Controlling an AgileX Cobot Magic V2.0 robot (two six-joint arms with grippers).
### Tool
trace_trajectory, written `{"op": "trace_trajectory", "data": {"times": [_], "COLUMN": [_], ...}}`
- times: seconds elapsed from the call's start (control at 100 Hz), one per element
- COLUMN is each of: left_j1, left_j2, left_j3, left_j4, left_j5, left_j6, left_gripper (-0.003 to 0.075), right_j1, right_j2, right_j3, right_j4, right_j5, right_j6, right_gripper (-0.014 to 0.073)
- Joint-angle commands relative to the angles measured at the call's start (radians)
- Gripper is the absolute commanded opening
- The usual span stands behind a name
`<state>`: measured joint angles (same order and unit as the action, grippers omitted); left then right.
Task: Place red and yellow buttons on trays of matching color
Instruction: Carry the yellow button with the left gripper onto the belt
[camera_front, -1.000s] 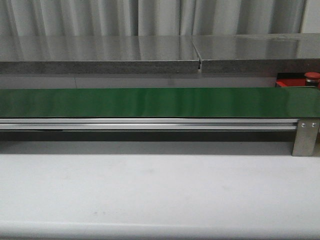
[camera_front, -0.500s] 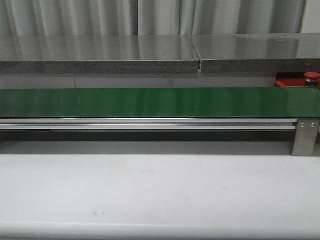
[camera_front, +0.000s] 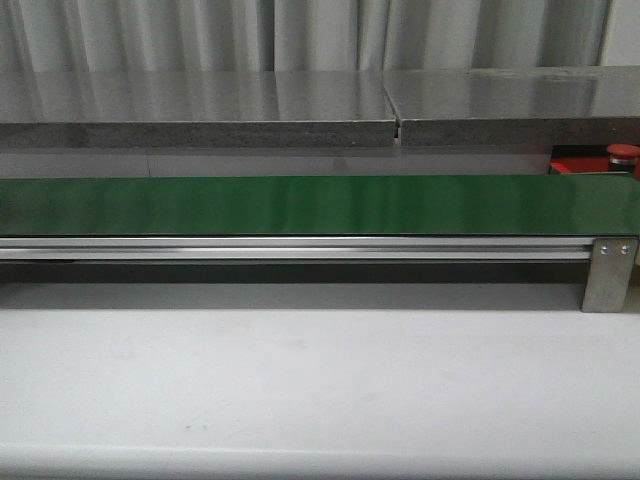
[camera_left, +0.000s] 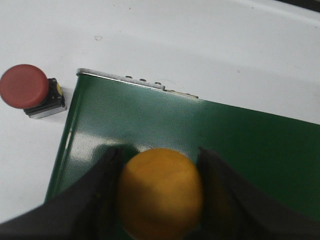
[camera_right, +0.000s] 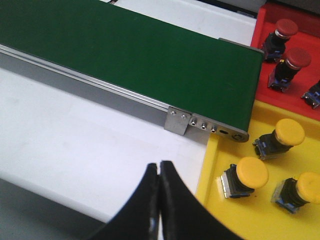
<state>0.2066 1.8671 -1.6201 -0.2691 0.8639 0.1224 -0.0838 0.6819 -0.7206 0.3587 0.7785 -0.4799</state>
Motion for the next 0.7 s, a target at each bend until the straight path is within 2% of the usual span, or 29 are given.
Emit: {"op": "trace_trajectory", "data": {"times": [0.0, 0.52, 0.61, 0.66, 0.69], "left_j1": [-0.011, -0.016, -0.016, -0.016, -0.016], "left_j2": [-0.032, -0.011, -0.013, -0.015, -0.017], "left_j3": [-0.025, 0.053, 0.053, 0.053, 0.053], "left_j4": [-0.014, -0.011, -0.011, -0.022, -0.028], "left_j5": [-0.059, -0.127, -0.127, -0.127, -0.127], "left_j6": [0.000, 0.009, 0.034, 0.051, 0.059], "left_gripper": [-0.0020, -0.0015, 0.0059, 0.0140, 0.0214], "right_j1": [0.002, 0.002, 0.002, 0.002, 0.002], "right_j2": [-0.005, -0.005, -0.005, -0.005, -0.005], "right_j3": [-0.026, -0.026, -0.026, -0.026, -0.026], "right_j4": [0.022, 0.022, 0.022, 0.022, 0.022], "right_j5": [-0.054, -0.054, -0.054, -0.054, -0.054], "right_j6": [-0.003, -0.003, -0.003, -0.003, -0.003], "right_gripper": [-0.0118, -0.0118, -0.0118, -0.0118, -0.0118]}}
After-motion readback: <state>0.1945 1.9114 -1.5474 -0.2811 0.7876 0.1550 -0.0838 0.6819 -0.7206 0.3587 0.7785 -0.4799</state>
